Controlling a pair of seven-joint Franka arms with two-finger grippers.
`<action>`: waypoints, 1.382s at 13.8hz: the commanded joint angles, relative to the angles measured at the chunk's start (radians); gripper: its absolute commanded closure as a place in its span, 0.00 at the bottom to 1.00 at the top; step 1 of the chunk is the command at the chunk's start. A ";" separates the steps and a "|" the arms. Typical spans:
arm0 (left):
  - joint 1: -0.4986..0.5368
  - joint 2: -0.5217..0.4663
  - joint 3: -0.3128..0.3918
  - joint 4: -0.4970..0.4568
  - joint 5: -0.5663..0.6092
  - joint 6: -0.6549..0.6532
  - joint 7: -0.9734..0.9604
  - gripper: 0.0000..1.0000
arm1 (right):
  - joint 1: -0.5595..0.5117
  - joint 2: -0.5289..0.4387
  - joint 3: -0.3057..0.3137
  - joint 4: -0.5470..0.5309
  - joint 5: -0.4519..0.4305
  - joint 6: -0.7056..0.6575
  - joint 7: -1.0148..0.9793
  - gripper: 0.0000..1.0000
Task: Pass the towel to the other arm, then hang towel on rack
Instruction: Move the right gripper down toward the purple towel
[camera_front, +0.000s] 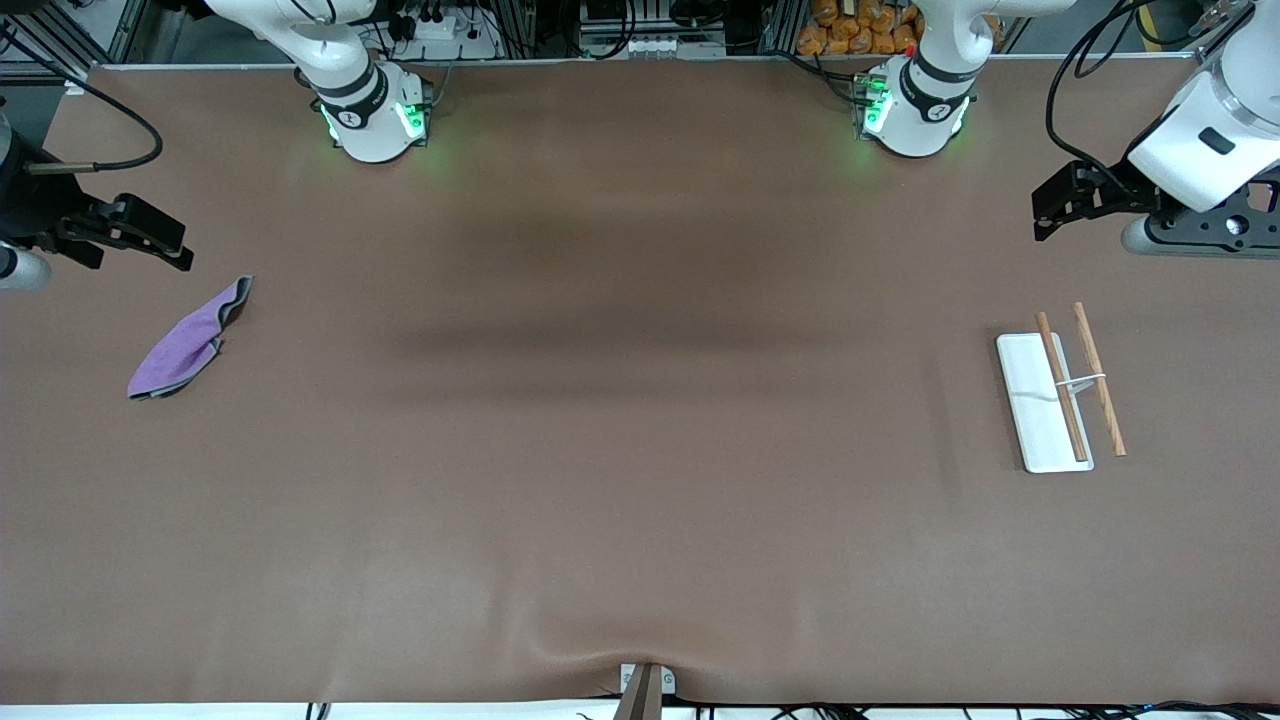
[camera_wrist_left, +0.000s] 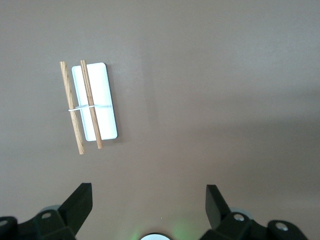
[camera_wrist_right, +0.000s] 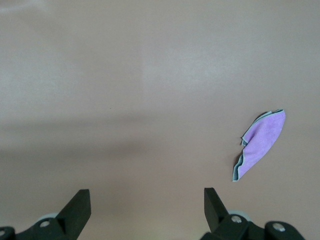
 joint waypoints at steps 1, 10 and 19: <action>-0.002 0.007 0.000 0.025 0.005 -0.017 0.001 0.00 | 0.008 -0.015 -0.004 -0.011 -0.015 0.005 -0.005 0.00; 0.003 0.007 0.003 0.026 0.004 -0.017 -0.003 0.00 | -0.043 0.020 -0.011 -0.009 -0.013 0.002 -0.008 0.00; -0.002 0.009 -0.002 0.026 -0.001 -0.017 0.008 0.00 | -0.283 0.111 -0.011 -0.148 -0.093 0.017 -0.189 0.00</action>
